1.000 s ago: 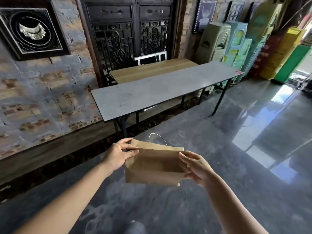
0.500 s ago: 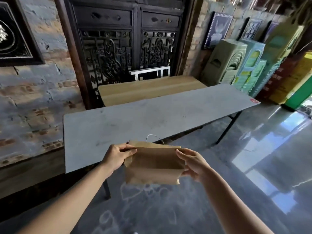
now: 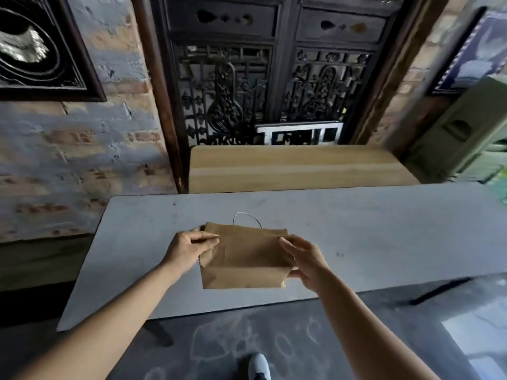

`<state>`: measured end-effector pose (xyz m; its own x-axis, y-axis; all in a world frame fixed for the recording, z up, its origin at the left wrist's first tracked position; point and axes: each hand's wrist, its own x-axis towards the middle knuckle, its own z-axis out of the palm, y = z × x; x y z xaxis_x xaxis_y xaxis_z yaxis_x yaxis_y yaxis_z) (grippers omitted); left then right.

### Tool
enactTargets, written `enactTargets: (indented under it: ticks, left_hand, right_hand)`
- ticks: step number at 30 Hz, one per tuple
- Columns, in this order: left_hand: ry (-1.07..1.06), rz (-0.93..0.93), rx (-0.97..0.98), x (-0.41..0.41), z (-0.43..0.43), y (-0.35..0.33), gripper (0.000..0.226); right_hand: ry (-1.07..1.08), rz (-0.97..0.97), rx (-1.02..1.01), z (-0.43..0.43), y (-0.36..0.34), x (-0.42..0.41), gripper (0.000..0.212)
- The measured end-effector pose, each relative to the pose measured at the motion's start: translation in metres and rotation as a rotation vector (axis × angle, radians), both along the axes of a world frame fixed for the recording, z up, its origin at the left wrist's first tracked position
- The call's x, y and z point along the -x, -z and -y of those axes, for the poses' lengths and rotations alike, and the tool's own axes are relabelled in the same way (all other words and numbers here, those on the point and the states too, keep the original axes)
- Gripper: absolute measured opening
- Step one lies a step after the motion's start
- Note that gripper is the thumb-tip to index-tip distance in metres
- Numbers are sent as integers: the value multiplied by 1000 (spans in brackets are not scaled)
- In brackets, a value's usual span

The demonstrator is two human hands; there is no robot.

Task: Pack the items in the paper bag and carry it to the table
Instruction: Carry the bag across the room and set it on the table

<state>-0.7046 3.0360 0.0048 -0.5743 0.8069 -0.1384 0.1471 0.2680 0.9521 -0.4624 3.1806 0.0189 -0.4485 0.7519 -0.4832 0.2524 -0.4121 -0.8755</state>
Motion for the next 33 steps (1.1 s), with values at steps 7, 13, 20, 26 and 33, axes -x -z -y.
enactTargets:
  ticks: [7, 13, 20, 26, 33]
  left_hand:
    - [-120, 43, 8, 13, -63, 41, 25]
    - [-130, 55, 52, 10, -75, 87, 22]
    - [-51, -117, 51, 16, -87, 98, 30]
    - [-4, -123, 217, 31, -78, 100, 35]
    - [-34, -289, 218, 30, -80, 93, 30]
  right_hand:
    - [-83, 19, 14, -96, 43, 38, 14]
    - [-91, 75, 9, -121, 87, 41, 14]
    - [-177, 46, 9, -130, 106, 31, 16]
    - [-235, 237, -253, -140, 105, 30, 15]
    - [-301, 337, -467, -144, 99, 31, 23]
